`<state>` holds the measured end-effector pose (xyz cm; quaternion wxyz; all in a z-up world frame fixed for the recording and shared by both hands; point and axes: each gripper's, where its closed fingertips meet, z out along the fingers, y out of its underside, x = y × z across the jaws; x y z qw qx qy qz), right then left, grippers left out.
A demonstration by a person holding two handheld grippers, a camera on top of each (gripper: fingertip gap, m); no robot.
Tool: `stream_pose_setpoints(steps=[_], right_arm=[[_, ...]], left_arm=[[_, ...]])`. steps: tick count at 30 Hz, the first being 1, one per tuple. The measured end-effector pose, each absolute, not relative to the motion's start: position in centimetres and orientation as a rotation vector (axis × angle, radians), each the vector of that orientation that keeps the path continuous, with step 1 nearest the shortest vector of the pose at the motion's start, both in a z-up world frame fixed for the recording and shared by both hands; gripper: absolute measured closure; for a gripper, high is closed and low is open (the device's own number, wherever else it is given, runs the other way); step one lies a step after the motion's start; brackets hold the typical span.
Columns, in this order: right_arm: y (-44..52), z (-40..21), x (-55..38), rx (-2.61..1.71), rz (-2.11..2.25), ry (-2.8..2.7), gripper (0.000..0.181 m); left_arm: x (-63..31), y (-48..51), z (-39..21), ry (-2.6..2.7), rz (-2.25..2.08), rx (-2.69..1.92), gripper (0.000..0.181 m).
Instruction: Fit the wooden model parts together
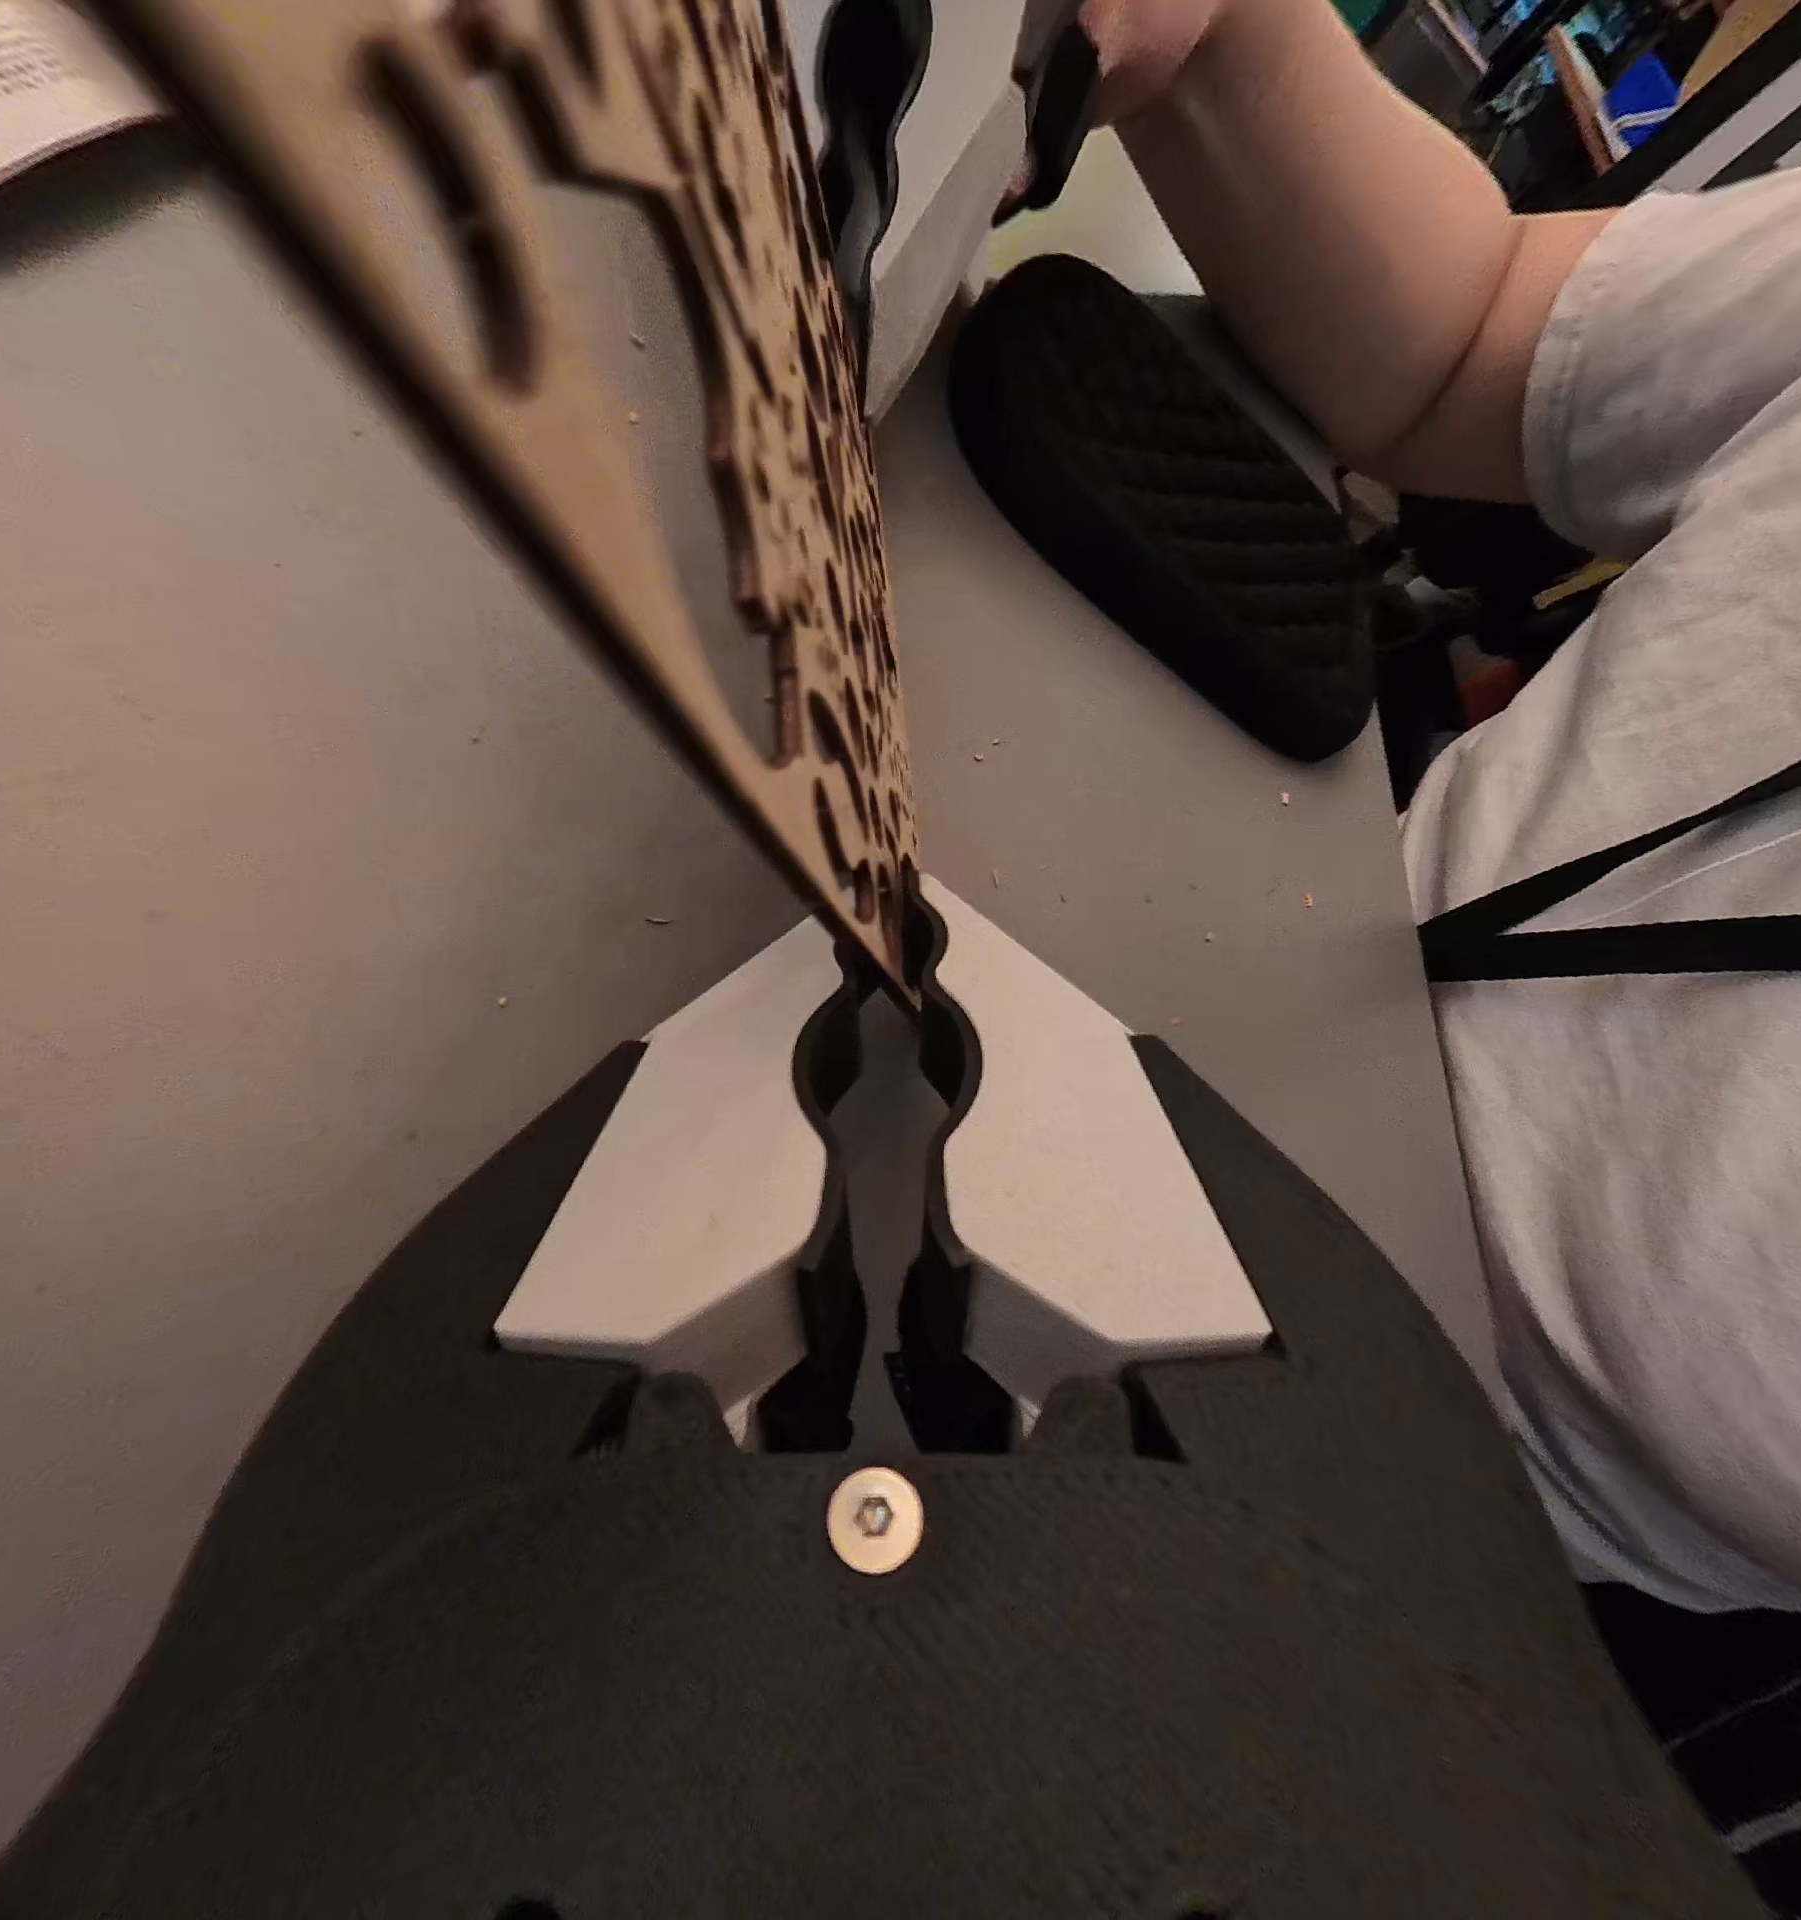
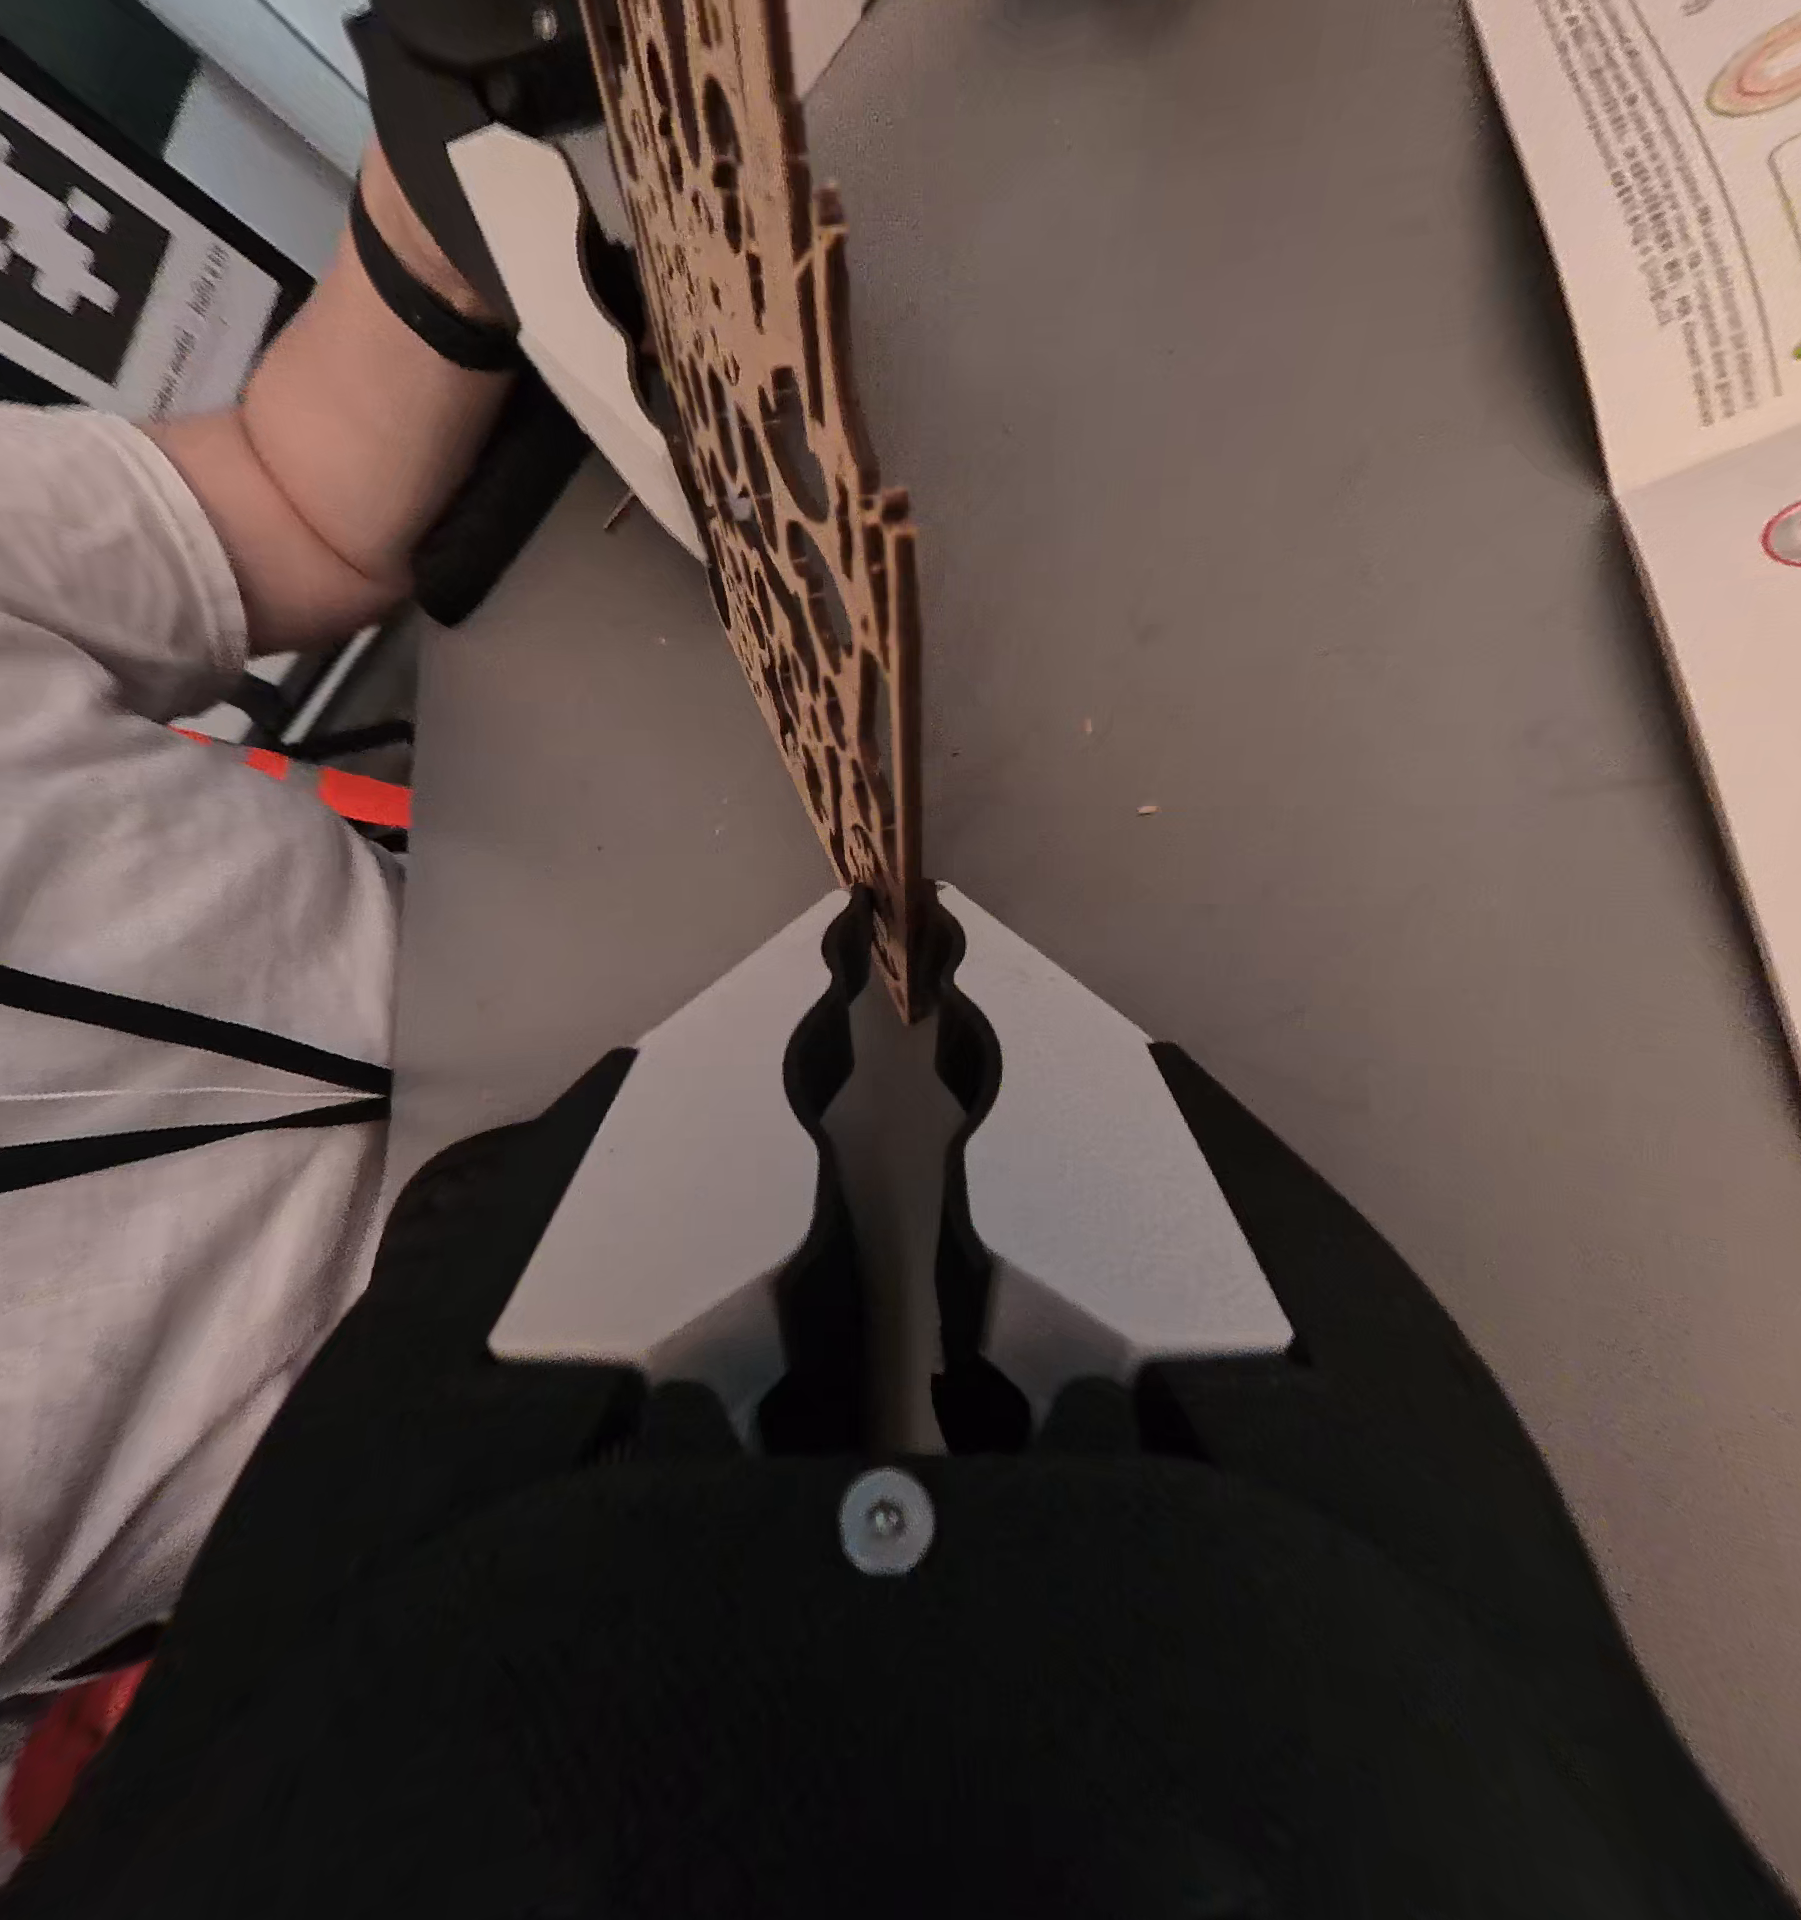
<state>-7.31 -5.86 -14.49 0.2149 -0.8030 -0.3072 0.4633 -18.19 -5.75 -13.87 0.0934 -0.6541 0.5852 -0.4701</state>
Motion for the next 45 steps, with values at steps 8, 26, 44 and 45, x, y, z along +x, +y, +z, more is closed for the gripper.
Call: stream_pose_setpoints(steps=[8,26,44,45], right_arm=[[-5.1,-14.6,-7.2,-2.257,1.366,-0.708,0.173],[-4.8,-14.8,-6.9,-2.271,1.298,-0.715,0.176],[-5.4,-14.7,-6.7,-2.293,1.061,-0.872,0.174],[-5.3,-14.8,-6.6,-2.304,0.999,-0.886,0.172]], left_arm=[[-18.2,-5.7,-13.9,1.74,-1.398,-1.942,0.179],[-18.1,-7.1,-14.0,1.798,-1.403,-1.962,0.179],[-18.3,-7.0,-14.0,1.81,-1.398,-1.953,0.179],[-18.3,-7.2,-13.7,1.813,-1.419,-1.942,0.178]])
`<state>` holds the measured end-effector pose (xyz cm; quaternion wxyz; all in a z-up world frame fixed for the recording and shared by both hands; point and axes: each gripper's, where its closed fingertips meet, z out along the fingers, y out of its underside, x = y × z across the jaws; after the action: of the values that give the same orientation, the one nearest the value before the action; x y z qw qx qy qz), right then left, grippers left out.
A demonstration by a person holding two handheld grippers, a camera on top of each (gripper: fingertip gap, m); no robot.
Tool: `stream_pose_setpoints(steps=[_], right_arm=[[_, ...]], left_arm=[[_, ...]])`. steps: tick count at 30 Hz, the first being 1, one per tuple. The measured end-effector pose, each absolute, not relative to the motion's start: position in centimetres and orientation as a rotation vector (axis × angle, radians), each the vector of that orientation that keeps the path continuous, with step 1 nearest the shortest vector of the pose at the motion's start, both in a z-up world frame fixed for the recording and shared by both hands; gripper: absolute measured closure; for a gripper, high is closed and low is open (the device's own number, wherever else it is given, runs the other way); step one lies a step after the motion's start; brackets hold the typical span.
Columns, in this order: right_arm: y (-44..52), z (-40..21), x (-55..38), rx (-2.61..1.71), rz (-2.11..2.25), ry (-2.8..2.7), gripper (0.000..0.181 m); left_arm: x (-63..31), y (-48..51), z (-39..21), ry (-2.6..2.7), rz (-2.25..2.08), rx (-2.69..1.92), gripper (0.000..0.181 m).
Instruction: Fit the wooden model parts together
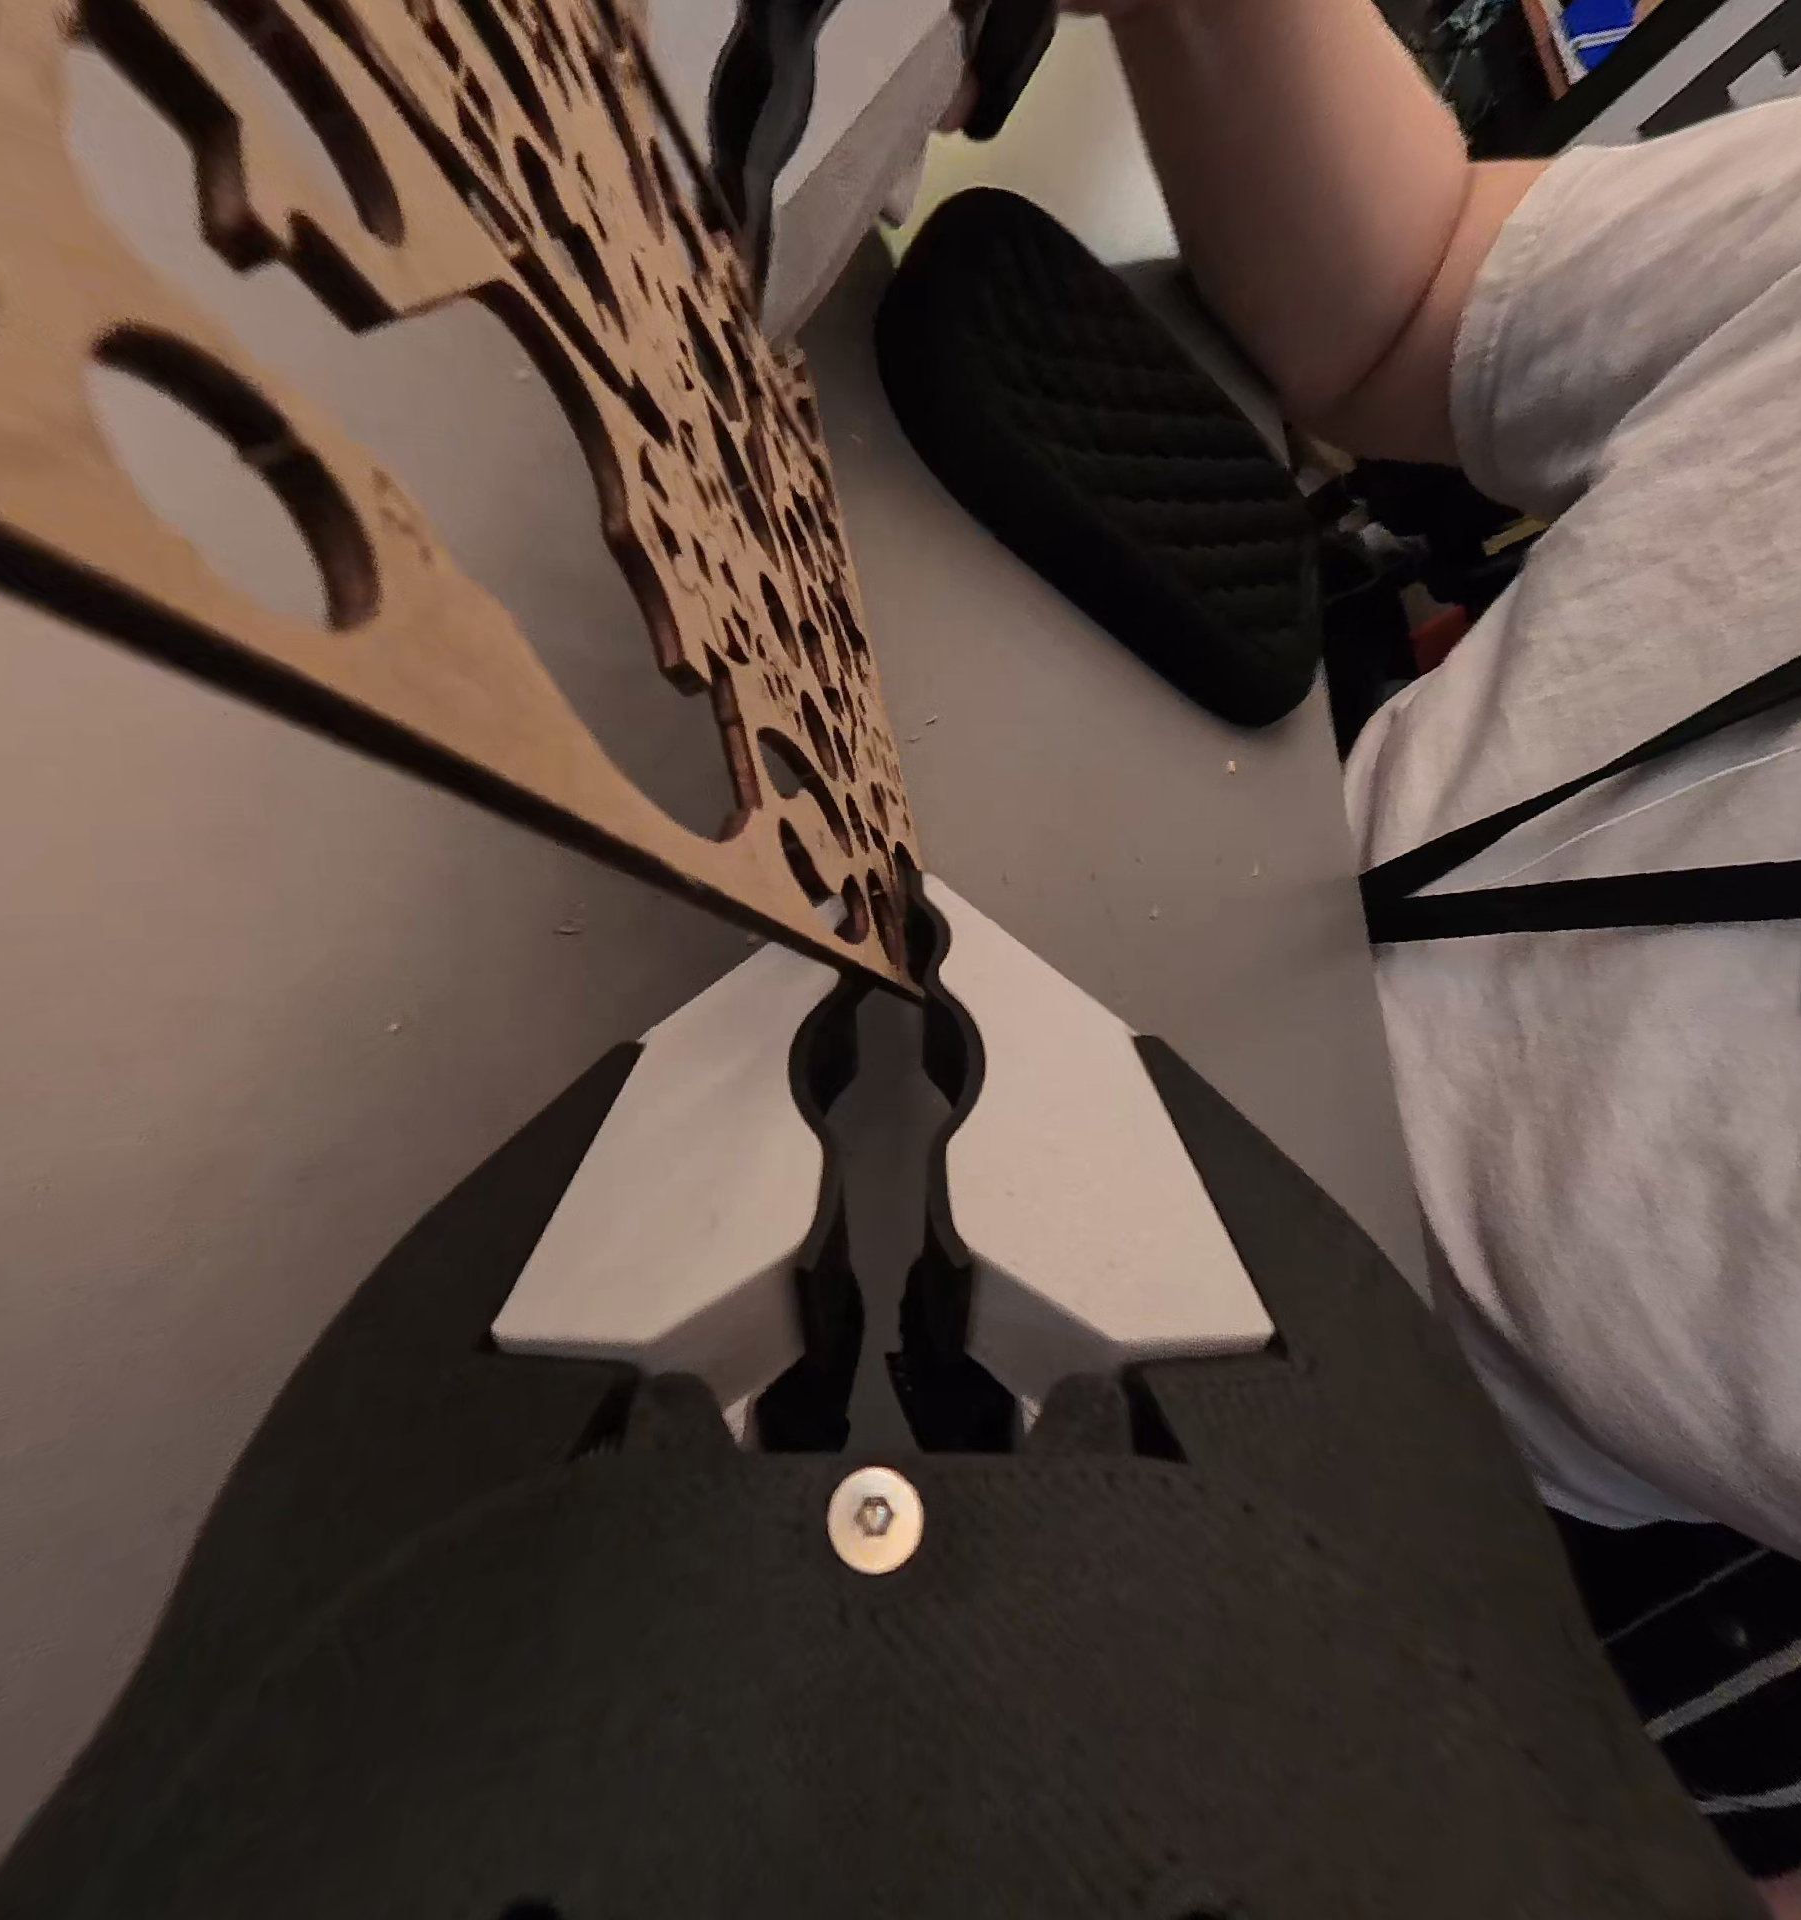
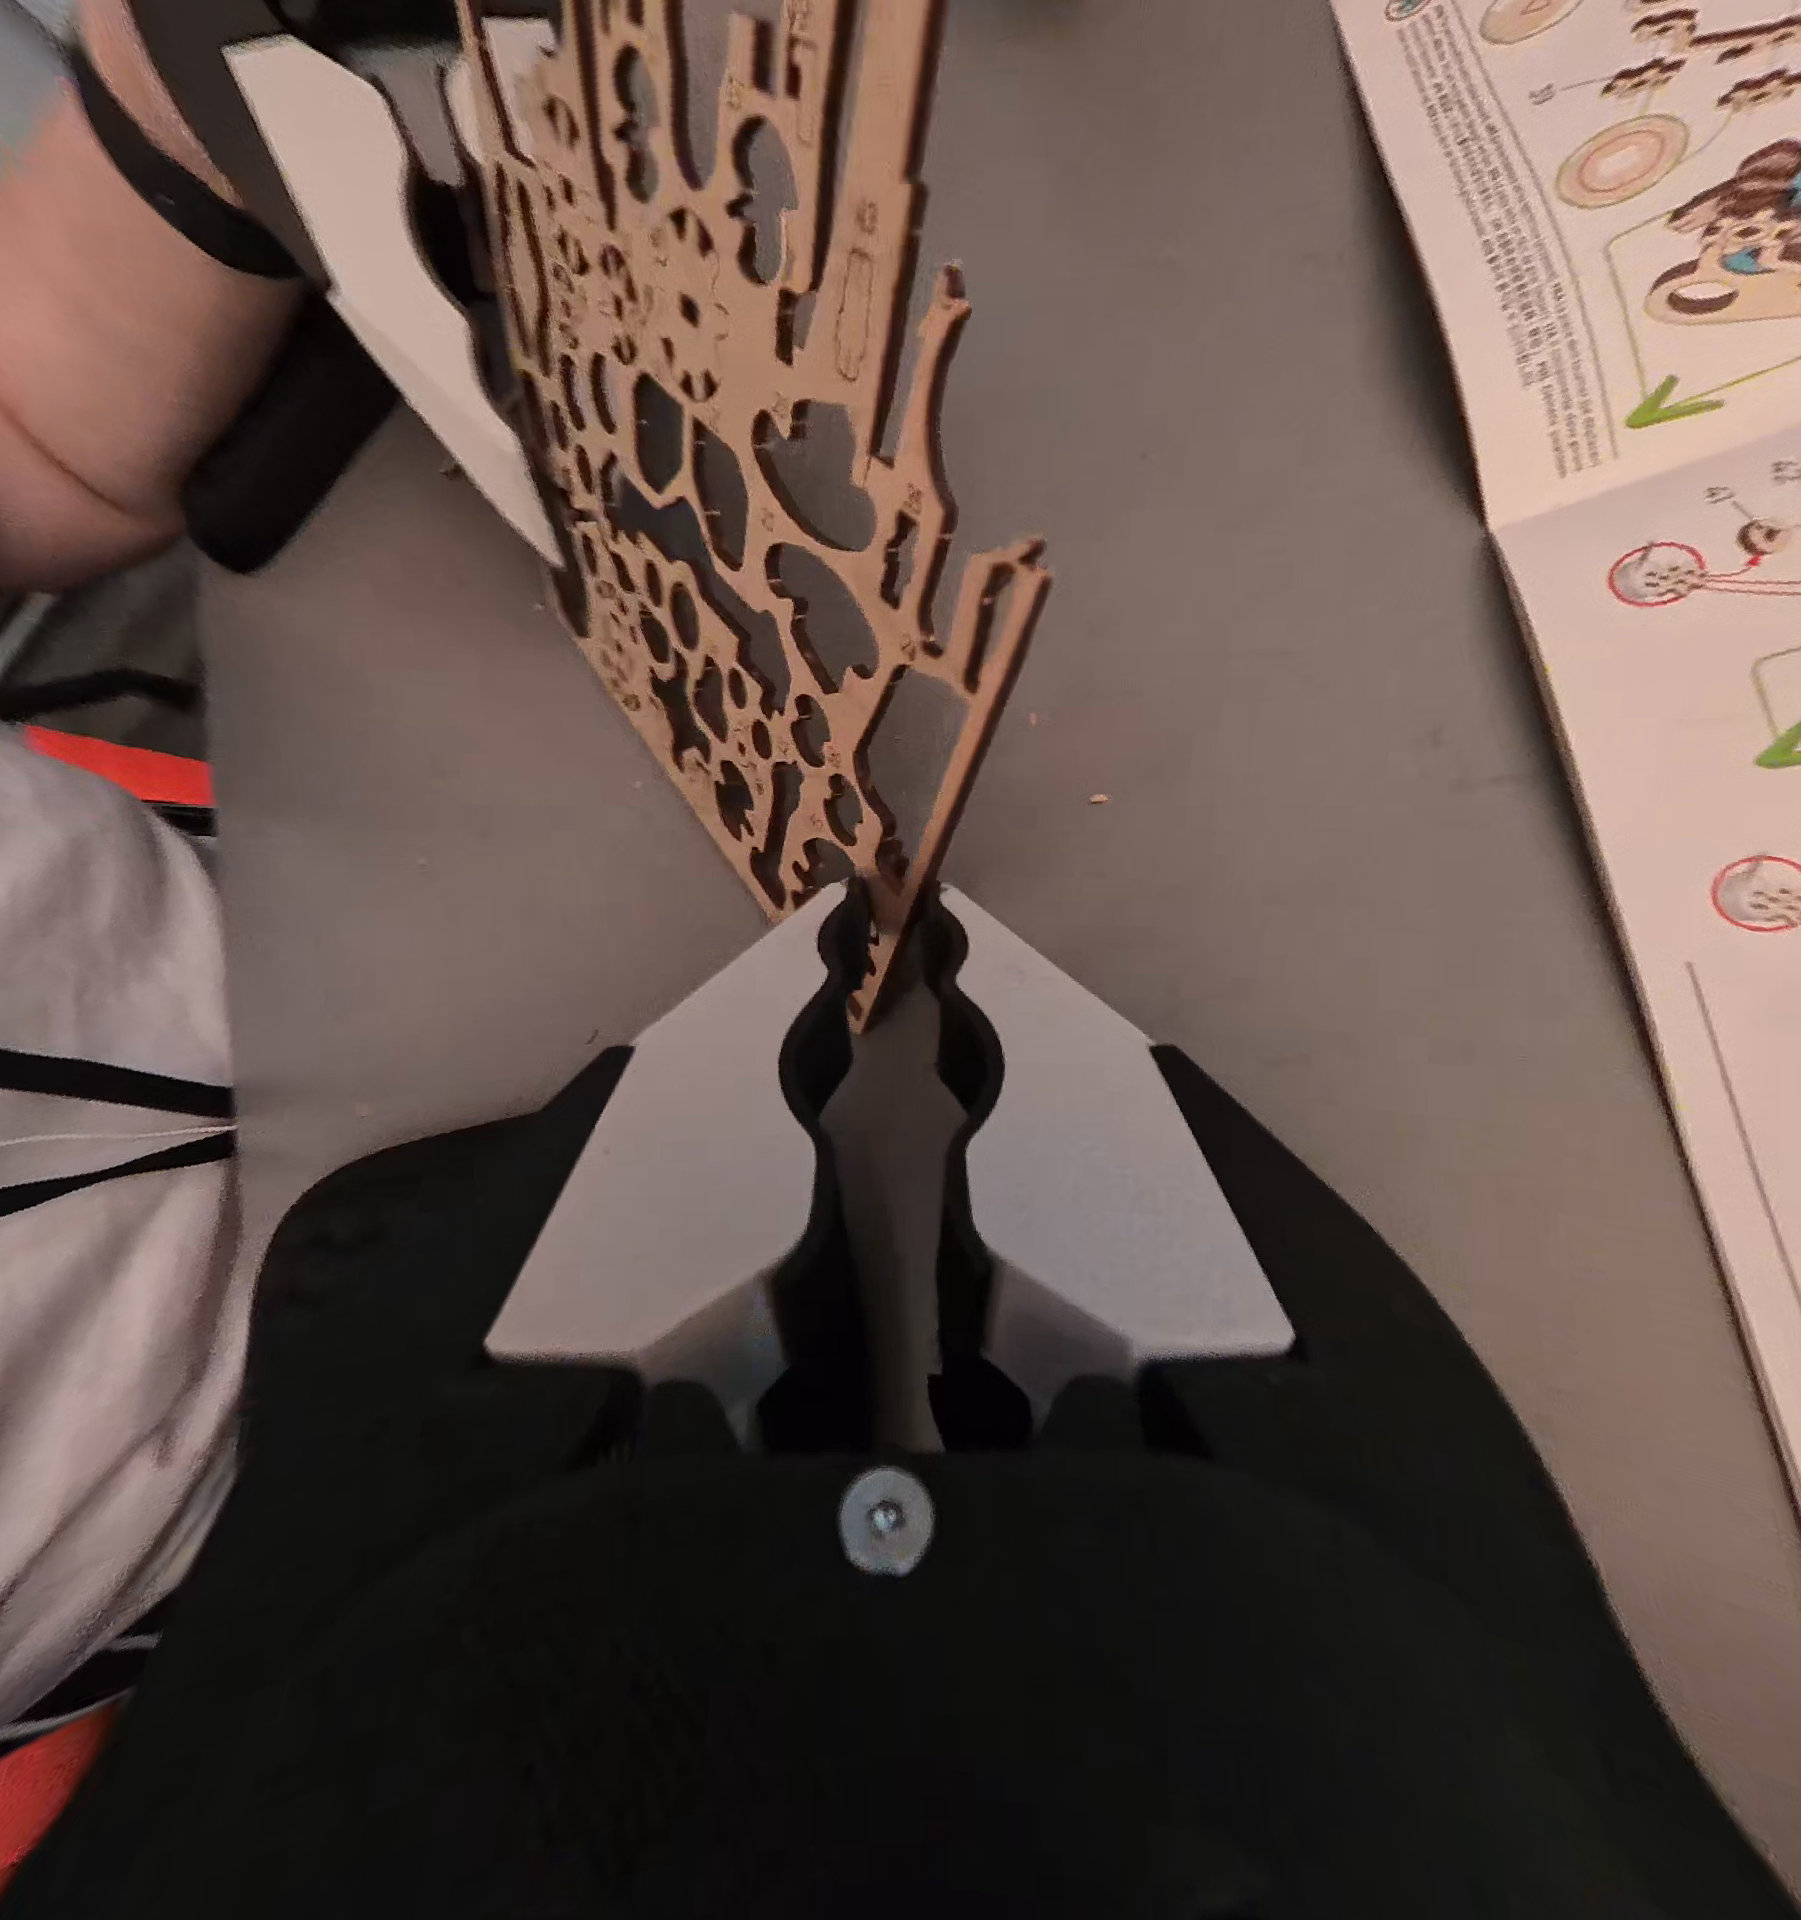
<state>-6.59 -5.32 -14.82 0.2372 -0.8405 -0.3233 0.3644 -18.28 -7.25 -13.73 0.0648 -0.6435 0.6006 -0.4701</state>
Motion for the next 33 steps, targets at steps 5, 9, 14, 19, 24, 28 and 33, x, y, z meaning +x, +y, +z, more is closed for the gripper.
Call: stream_pose_setpoints(steps=[5,9,14,19,24,28,33], right_arm=[[-5.5,-14.6,-6.6,-2.287,0.962,-0.925,0.172],[-6.7,-12.5,-6.3,-2.09,1.182,-1.046,0.166],[-7.3,-12.0,-4.9,-2.036,1.155,-1.119,0.165],[-7.8,-13.7,-6.1,-2.108,1.129,-1.168,0.158],[-7.7,-15.1,-6.5,-2.168,1.159,-1.143,0.177],[-8.1,-14.6,-6.9,-2.14,1.265,-1.131,0.179],[-9.7,-12.9,-7.4,-1.998,1.394,-1.226,0.18]], left_arm=[[-18.3,-7.6,-12.9,1.801,-1.447,-1.93,0.179],[-18.5,-7.1,-13.7,1.8,-1.416,-1.956,0.181],[-18.5,-6.9,-13.8,1.795,-1.406,-1.959,0.181],[-18.5,-6.7,-13.8,1.786,-1.406,-1.96,0.181],[-18.5,-6.8,-13.7,1.792,-1.406,-1.95,0.181],[-18.9,-7.4,-13.4,1.82,-1.458,-1.933,0.18],[-18.3,-6.8,-10.2,1.678,-1.608,-1.809,0.169]])
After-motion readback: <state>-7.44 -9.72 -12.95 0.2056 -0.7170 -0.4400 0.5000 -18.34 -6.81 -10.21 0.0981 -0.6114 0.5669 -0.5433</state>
